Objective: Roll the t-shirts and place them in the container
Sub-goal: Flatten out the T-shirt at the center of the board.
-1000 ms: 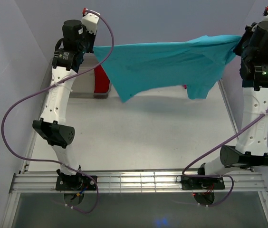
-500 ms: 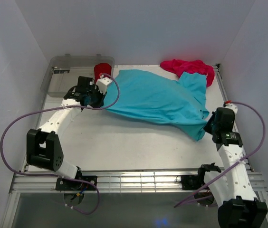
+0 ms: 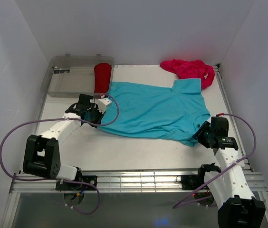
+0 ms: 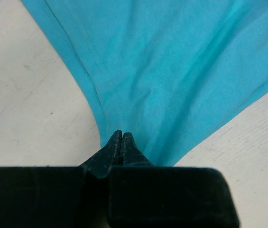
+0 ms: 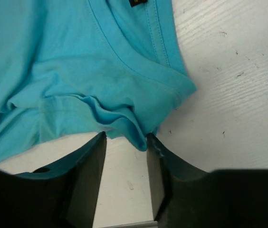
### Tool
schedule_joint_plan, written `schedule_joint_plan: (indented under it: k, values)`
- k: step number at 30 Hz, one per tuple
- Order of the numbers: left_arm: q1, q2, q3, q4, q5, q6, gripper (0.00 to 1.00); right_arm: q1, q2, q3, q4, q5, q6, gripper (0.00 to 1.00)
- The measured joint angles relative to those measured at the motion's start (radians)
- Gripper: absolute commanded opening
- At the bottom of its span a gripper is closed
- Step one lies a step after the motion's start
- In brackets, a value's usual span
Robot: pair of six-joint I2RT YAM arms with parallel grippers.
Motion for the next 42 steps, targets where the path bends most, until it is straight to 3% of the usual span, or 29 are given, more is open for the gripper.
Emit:
schedule_joint_plan:
  k: [1,2,4,6,11,13,17,23,25,26,27,29,37,42]
  values:
    - [0.0,-0.017,0.0,0.0,0.002,0.001,0.0,0.0,-0.006,0.018,-0.018,0.005,0.002,0.57]
    - [0.0,-0.034,0.001,-0.002,0.003,0.002,0.0,0.0,-0.006,0.035,-0.032,0.012,-0.001,0.71]
    - [0.0,-0.052,0.006,-0.006,0.003,0.002,0.0,0.0,0.001,0.08,-0.072,0.027,-0.003,0.79]
    - [0.0,-0.051,0.013,-0.013,0.003,0.001,0.0,0.0,0.008,0.124,-0.106,0.037,-0.013,0.79]
    - [0.0,-0.027,0.03,-0.038,0.005,-0.003,0.0,0.0,0.036,0.154,-0.124,0.034,-0.035,0.52]
    - [0.0,-0.013,0.041,-0.039,0.006,-0.007,0.0,0.0,0.064,0.152,-0.13,0.026,-0.032,0.52]
    - [0.0,-0.006,0.052,-0.043,0.011,-0.013,0.0,0.0,0.09,0.123,-0.129,0.009,-0.029,0.38]
    - [0.0,-0.006,0.065,-0.055,0.012,-0.014,0.0,0.0,0.106,0.11,-0.107,0.024,-0.031,0.26]
    - [0.0,-0.006,0.066,-0.062,0.012,-0.015,0.0,0.0,0.113,0.105,-0.093,0.029,-0.029,0.26]
    - [0.0,-0.006,0.069,-0.066,0.013,-0.015,0.0,0.0,0.116,0.099,-0.084,0.033,-0.029,0.23]
    - [0.0,-0.006,0.071,-0.068,0.013,-0.016,0.0,0.0,0.12,0.093,-0.081,0.041,-0.027,0.13]
    - [0.0,-0.006,0.078,-0.077,0.013,-0.018,0.0,0.0,0.134,0.091,-0.079,0.049,-0.023,0.08]
    - [0.0,-0.006,0.161,-0.139,0.024,-0.031,0.0,0.0,0.152,0.174,-0.121,0.105,-0.032,0.08]
    - [0.0,-0.02,0.306,-0.212,0.003,-0.042,0.0,0.0,0.146,0.618,-0.2,0.223,-0.1,0.08]
